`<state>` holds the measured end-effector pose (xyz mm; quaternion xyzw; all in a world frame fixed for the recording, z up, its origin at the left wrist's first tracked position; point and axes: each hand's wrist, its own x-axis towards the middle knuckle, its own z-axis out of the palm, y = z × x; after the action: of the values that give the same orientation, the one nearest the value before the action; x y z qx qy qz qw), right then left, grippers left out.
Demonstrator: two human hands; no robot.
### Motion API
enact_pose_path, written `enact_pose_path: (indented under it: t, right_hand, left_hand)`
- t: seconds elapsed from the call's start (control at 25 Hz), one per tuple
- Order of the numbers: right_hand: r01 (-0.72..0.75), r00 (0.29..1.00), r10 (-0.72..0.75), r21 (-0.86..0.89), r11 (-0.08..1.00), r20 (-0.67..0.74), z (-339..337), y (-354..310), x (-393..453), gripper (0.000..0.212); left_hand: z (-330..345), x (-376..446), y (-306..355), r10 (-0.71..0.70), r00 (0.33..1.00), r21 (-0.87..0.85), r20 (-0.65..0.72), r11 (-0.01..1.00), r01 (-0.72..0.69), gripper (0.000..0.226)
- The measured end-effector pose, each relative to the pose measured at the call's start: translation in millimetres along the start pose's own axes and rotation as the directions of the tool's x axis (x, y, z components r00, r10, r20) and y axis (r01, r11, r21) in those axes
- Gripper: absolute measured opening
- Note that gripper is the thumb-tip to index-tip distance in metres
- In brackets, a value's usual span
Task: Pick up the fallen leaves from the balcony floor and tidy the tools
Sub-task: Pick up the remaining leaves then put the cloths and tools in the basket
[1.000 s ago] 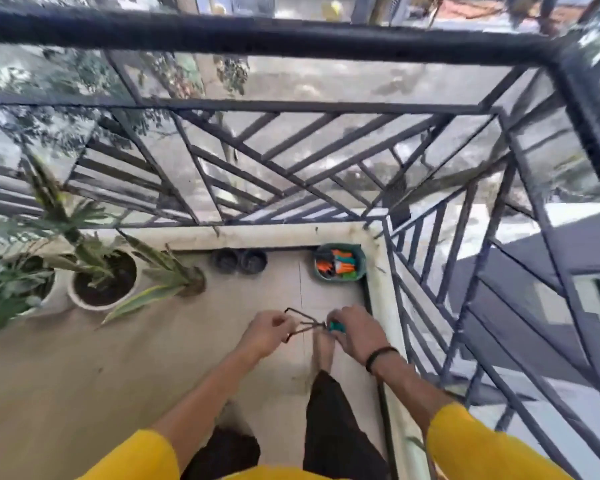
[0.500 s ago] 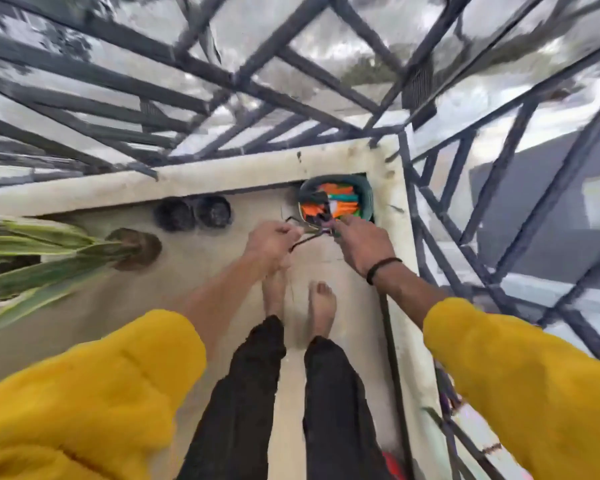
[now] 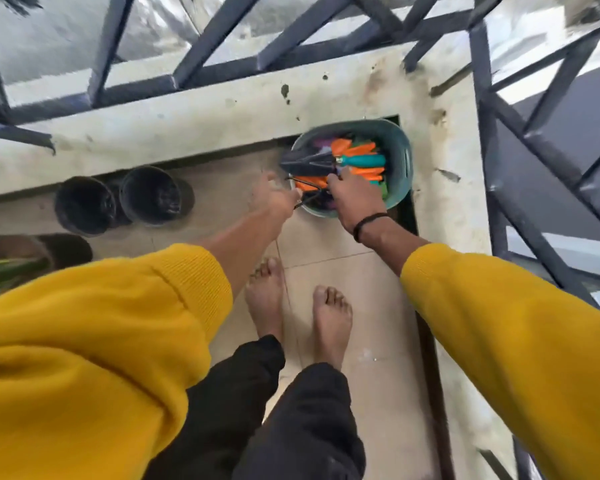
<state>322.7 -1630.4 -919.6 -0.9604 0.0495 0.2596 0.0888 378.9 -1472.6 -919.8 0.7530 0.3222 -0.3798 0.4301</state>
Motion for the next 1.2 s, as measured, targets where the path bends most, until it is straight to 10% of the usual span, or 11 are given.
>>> enact_pose_path:
  t: [0.32,0.64,0.96,1.2]
  right_hand:
    - [-0.103,0.995,0.103,0.127,0.987,0.007,-28.1,-9.0,-27.8,0.03]
    - [-0.121,0.992,0.107,0.225,0.967,0.075,-215.1,-60.2,-219.4,0.028]
    - [0.148,0.981,-0.099,0.306,0.94,-0.169,-395.7,-182.6,-343.6,0.024]
    - [0.529,0.838,-0.487,0.147,0.836,-0.245,-414.5,-355.2,-386.9,0.053]
  left_hand:
    - [-21.8,-42.2,27.3,0.028,0.998,0.148,0.061,0.988,-0.036,0.052]
    - [-169.1,-262.9,75.2,0.178,0.962,0.297,0.206,0.926,-0.234,0.031]
    - [-383.1,-479.1,35.4,0.206,0.973,-0.083,-0.099,0.973,-0.215,0.025]
    - [-495.9,-577.0,-107.5,0.149,0.945,-0.248,-0.29,0.942,-0.225,0.018]
